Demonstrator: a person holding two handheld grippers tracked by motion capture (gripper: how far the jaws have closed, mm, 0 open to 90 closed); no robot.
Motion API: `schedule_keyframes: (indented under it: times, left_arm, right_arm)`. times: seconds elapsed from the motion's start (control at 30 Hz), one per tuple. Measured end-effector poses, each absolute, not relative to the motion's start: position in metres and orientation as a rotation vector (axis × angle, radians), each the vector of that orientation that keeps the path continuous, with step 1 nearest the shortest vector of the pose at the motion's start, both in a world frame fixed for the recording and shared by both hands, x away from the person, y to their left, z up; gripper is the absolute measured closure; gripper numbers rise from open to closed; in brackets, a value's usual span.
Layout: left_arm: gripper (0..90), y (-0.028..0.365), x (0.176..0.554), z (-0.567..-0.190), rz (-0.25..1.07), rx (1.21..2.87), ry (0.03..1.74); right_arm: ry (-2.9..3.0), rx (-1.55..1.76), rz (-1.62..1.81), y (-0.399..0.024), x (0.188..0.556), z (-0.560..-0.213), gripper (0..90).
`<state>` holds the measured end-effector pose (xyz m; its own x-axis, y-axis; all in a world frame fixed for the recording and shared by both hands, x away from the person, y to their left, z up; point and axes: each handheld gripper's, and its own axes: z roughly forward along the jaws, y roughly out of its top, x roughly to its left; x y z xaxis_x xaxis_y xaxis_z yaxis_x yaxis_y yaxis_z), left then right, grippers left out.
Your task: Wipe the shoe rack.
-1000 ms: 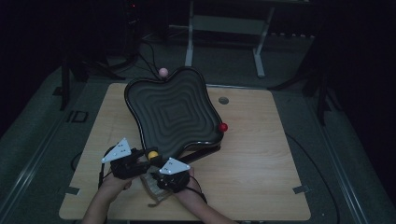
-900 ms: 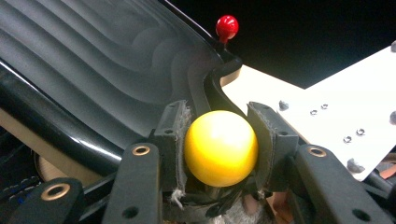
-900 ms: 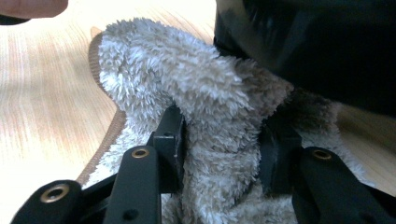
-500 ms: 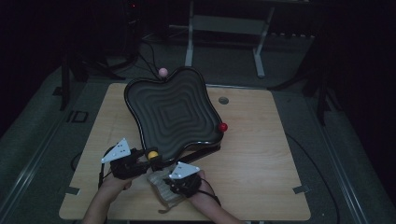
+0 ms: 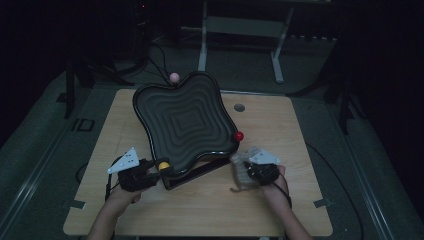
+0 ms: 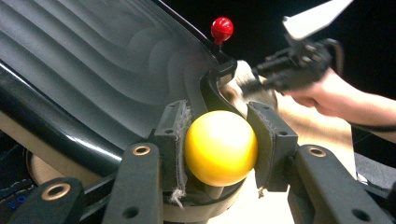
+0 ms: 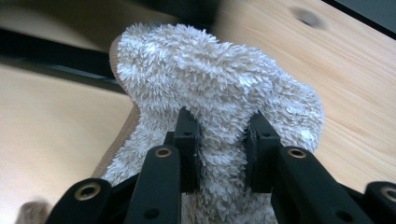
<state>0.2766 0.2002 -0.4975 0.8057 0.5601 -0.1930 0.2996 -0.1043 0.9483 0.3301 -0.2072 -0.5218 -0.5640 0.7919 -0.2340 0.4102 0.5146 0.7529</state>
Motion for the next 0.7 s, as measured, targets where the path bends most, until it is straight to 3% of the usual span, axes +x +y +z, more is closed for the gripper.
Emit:
schedule_keyframes:
  times: [0.17,0.3,0.57,0.7]
  left_arm:
    - [59.5,0.200,0.277,-0.497,0.251,1.705,0.675]
    - [59.5,0.201,0.277,-0.497,0.247,1.707,0.671]
    - [59.5,0.201,0.277,-0.498,0.244,1.699,0.670]
    - [59.5,0.201,0.277,-0.498,0.245,1.698,0.671]
  right_arm:
    - [2.088,1.136,0.945,-0.228,0.359,-0.510,70.9]
    - [2.089,1.135,1.021,-0.217,0.367,-0.501,70.9]
    - [2.203,1.113,0.928,-0.190,0.374,-0.535,71.9]
    - [2.191,1.145,0.962,-0.192,0.374,-0.526,71.9]
